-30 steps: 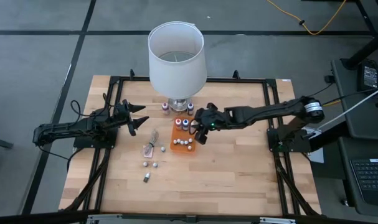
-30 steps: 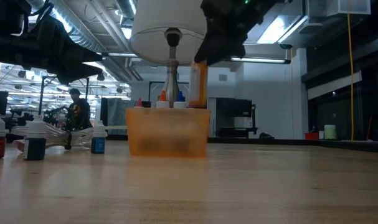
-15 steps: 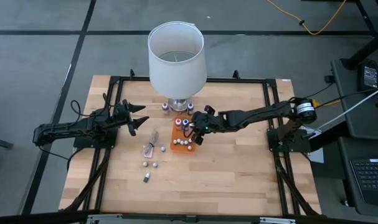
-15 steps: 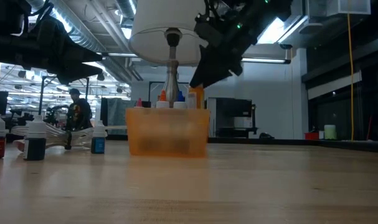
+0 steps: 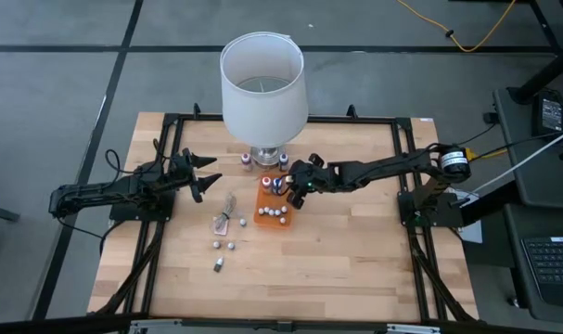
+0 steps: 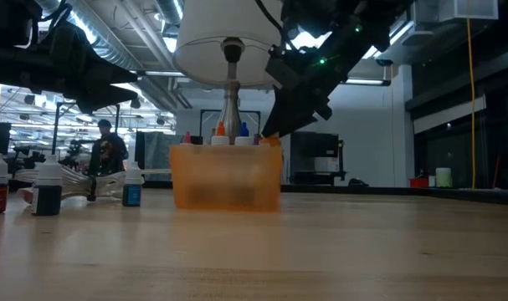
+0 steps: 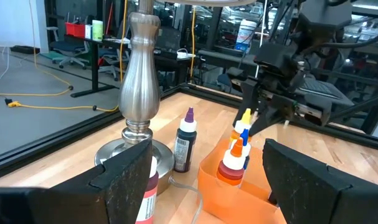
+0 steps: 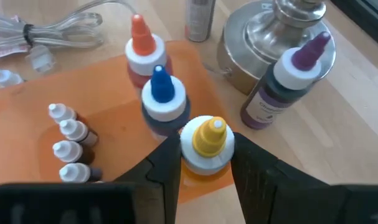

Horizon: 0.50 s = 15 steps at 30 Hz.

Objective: Pick & Place food coloring
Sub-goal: Put the large yellow food coloring bottle into the orange bin

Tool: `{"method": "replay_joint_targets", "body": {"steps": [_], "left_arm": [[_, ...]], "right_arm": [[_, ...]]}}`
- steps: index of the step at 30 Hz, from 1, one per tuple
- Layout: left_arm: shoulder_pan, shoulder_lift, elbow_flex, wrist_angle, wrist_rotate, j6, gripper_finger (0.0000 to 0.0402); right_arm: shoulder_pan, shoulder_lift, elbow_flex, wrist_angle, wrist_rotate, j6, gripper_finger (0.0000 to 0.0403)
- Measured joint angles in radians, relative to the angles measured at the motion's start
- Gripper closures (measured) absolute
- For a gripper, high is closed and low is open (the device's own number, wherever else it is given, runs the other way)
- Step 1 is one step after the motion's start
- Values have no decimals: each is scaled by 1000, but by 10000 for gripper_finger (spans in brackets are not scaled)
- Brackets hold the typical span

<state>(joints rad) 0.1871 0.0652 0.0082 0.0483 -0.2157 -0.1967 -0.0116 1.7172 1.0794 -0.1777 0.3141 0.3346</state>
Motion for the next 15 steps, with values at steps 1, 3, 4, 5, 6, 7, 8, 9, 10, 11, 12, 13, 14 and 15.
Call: {"method": "replay_joint_targets", "body": {"steps": [1, 3, 4, 5, 6, 7, 8, 9, 10, 11, 12, 13, 14, 15], "left_arm": [[0, 0, 0, 0, 0, 0, 107], [0, 0, 0, 0, 0, 0, 107], [0, 0, 0, 0, 0, 0, 107], [0, 0, 0, 0, 0, 0, 107], [0, 0, 0, 0, 0, 0, 107], [0, 0, 0, 0, 0, 0, 107], [0, 0, 0, 0, 0, 0, 107], [0, 0, 0, 0, 0, 0, 107], [0, 0, 0, 0, 0, 0, 107], [0, 0, 0, 0, 0, 0, 107], [0, 0, 0, 0, 0, 0, 107], [0, 0, 0, 0, 0, 0, 107], [0, 0, 0, 0, 0, 0, 107], [0, 0, 0, 0, 0, 0, 107]], "right_arm": [[0, 0, -4, 6, 0, -1, 281], [-2, 0, -7, 11, -6, -3, 281], [-4, 3, -7, 13, -20, -5, 281], [-6, 12, -7, 29, -33, -8, 281], [-9, 24, -7, 46, -49, -14, 281], [-11, 34, -7, 47, -64, -21, 281], [-12, 43, -7, 55, -70, -25, 281], [-12, 49, -4, 61, -77, -24, 281], [-12, 52, -2, 62, -78, -23, 281], [-11, 53, -2, 62, -77, -24, 281], [-11, 54, -2, 61, -75, -24, 281], [-11, 54, -2, 61, -72, -24, 281], [-11, 54, -2, 61, -71, -24, 281], [-11, 54, -2, 61, -70, -24, 281]]}}
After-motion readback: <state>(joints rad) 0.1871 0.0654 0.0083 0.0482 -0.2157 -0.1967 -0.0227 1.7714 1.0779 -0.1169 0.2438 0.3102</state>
